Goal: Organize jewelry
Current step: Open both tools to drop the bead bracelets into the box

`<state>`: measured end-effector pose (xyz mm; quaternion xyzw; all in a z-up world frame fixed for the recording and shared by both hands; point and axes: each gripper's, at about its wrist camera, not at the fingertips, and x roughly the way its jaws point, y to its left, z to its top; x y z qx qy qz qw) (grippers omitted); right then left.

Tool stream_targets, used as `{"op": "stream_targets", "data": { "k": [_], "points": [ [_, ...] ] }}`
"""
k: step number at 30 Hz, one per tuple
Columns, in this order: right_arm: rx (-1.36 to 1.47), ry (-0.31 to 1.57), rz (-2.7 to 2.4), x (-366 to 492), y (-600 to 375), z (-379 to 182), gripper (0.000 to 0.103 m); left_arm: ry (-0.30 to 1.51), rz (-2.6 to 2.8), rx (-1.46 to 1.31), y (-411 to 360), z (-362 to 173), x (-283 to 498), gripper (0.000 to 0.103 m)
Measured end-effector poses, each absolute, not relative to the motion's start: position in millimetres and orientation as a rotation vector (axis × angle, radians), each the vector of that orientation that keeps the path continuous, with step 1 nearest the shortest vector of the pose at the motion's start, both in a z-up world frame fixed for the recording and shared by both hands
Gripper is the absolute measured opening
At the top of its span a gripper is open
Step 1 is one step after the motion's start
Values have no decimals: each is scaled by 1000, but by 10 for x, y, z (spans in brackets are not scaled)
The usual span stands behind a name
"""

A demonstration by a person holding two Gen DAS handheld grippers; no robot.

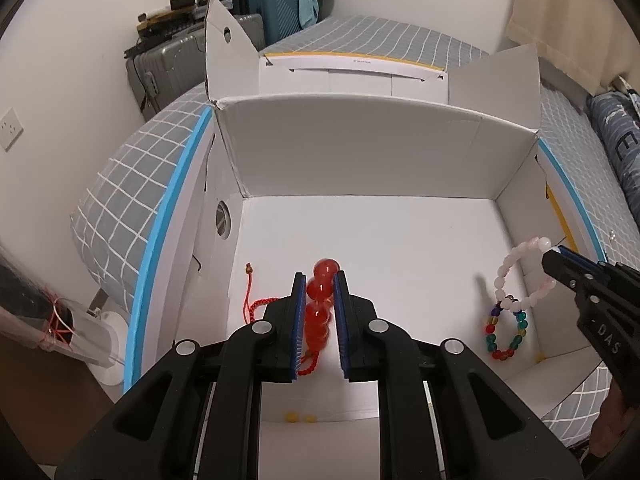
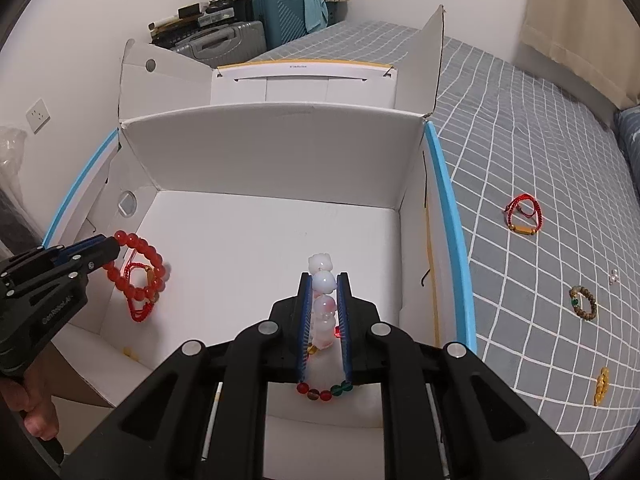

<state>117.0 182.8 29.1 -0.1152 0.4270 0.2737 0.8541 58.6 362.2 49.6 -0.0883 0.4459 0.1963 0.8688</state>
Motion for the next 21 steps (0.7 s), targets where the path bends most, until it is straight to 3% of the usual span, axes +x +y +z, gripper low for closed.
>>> {"op": "stream_targets", "data": {
  "k": [1,3,4,5,7,9,12,16,21],
  "points": [
    [-236,894,577,1168,1824,304,13,921,424,-173,3609,532,573,17],
    [-233,887,584,1153,1824,343,17,905,429,-173,3592,594,548,33],
    [-233,883,586,1143,1827,361,26,896,435,-170,3583,620,536,49],
    [-231,872,583,1128,1818,395,31,876,441,-161,3564,666,516,59],
    [-225,846,579,1097,1793,474,47,854,447,-144,3526,740,483,63],
    [-224,818,573,1066,1746,563,58,842,442,-149,3496,797,464,75],
    [-212,785,554,1062,1656,686,78,817,437,-139,3418,883,433,80],
    [-218,764,529,1070,1519,792,90,786,414,-131,3280,1004,419,86],
    [-208,743,501,1076,1324,899,95,771,394,-109,3078,1115,432,90]
  ]
}}
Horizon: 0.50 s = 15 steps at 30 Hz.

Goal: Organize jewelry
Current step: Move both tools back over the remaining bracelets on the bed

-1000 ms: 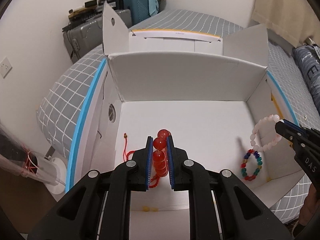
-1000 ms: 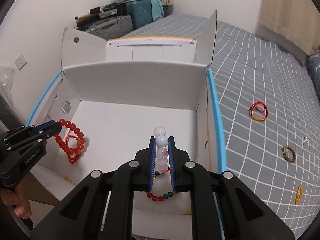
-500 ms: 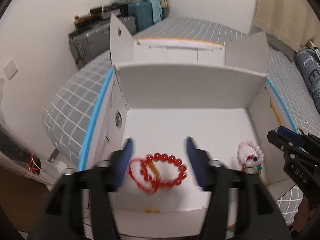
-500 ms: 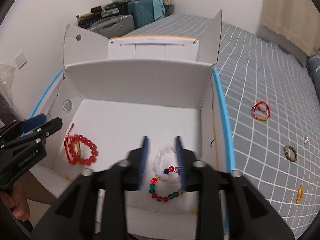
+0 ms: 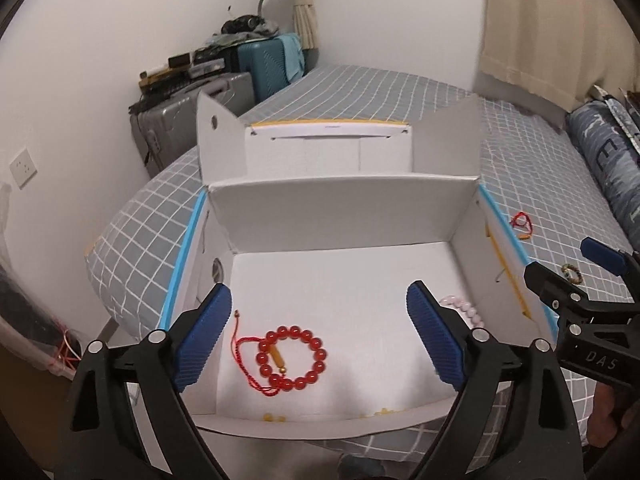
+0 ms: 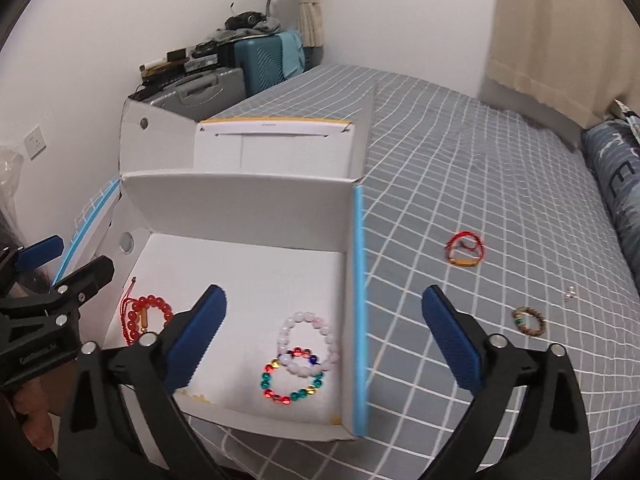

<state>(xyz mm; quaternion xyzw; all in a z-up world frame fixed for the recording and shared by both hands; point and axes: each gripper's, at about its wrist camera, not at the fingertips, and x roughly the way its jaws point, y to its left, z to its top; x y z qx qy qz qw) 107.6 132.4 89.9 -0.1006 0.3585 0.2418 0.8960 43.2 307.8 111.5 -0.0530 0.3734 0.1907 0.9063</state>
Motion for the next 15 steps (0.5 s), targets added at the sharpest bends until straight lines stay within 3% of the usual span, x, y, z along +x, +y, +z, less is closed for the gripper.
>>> {"op": "stream_targets", "data": {
  "k": [5,15],
  "points": [
    [-202,731,472,1078,1077,1001,95,742,381,-113,2909,1212,466,97],
    [-180,711,389,1131,405,1181,95,746,301,-88,2355,1319,698,97]
  ]
}}
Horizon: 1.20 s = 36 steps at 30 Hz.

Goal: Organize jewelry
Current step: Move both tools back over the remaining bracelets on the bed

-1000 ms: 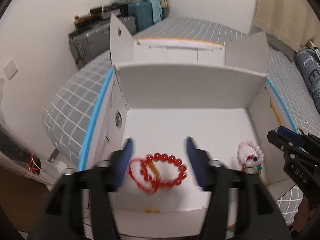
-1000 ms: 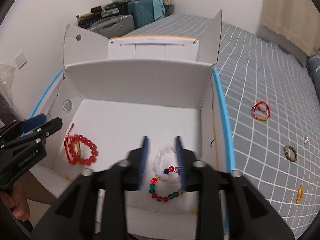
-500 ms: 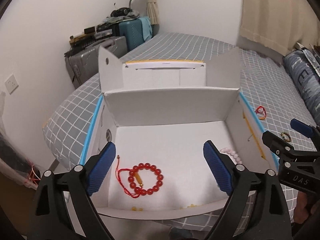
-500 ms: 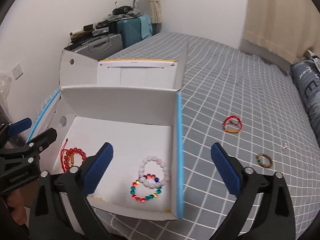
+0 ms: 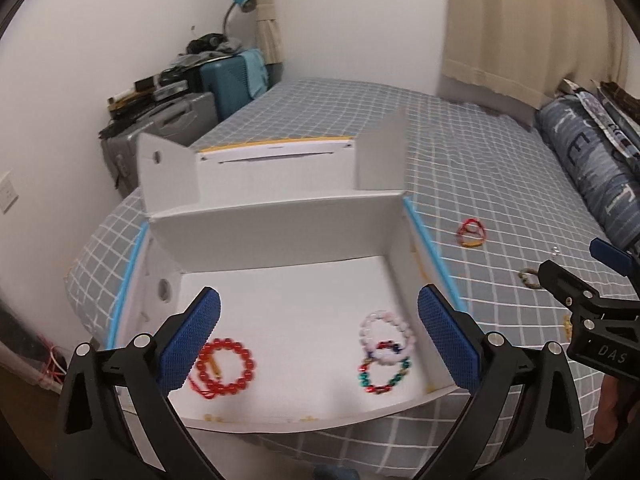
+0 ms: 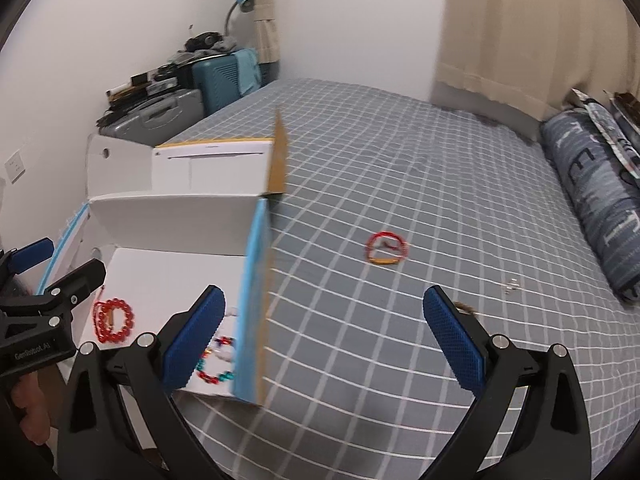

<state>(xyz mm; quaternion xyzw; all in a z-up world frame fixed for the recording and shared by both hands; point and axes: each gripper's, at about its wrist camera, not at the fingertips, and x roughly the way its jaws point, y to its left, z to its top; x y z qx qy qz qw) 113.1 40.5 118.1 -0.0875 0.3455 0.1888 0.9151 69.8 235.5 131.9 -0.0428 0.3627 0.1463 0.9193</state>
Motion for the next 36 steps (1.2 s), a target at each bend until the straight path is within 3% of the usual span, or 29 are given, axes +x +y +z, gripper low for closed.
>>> {"op": "stream_targets", "data": {
  "k": [18,36],
  "points": [
    [-119,776,194,1457,-891,969,95,784,135,-62,1174,1166,1549,97],
    [-109,915,51,1843,-1710,-101,95,900,90,-91,554,292,2746,97]
  ]
}}
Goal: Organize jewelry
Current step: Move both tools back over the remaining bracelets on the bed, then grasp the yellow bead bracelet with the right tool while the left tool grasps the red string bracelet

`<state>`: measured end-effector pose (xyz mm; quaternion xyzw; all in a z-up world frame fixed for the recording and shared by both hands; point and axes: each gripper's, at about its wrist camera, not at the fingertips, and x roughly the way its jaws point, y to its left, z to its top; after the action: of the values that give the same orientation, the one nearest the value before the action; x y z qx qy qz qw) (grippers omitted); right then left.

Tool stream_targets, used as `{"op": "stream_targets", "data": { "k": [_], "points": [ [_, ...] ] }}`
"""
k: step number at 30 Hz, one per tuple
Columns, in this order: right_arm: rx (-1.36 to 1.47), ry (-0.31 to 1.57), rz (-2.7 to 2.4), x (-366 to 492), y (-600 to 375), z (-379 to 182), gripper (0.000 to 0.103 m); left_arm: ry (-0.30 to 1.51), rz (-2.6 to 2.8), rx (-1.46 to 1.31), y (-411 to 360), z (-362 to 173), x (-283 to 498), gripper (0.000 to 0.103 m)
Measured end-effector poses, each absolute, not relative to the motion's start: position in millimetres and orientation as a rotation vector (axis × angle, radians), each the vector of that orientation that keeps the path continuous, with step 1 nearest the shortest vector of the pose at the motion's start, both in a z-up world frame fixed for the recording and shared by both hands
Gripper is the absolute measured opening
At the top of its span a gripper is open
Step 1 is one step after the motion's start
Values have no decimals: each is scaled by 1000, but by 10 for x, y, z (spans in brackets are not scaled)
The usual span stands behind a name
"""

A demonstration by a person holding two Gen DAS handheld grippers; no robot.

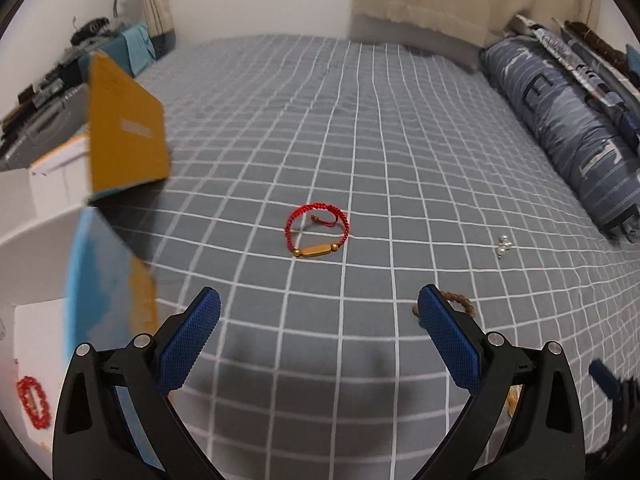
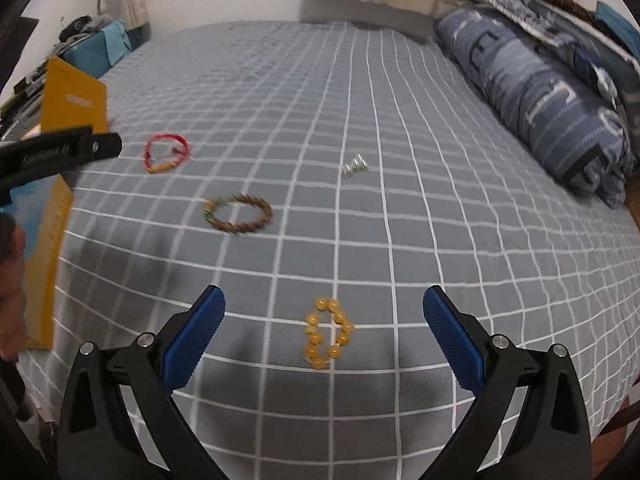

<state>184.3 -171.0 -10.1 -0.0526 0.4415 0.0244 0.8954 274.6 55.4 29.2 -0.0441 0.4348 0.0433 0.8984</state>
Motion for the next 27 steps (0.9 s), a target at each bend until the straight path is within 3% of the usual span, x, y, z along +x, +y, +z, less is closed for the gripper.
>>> {"op": "stream_targets", "data": {
  "k": [13,24,27],
  "points": [
    [-68,986,21,2088,-1849,-718,95,935,183,-101,753,-263,3547,97],
    [-43,988,30,2094,-1889,-779,95,957,176,-72,644,-475,3829,97],
    [-35,990,43,2055,-1882,-774,90,969,181,-91,673,-517,3857,96]
  ]
}}
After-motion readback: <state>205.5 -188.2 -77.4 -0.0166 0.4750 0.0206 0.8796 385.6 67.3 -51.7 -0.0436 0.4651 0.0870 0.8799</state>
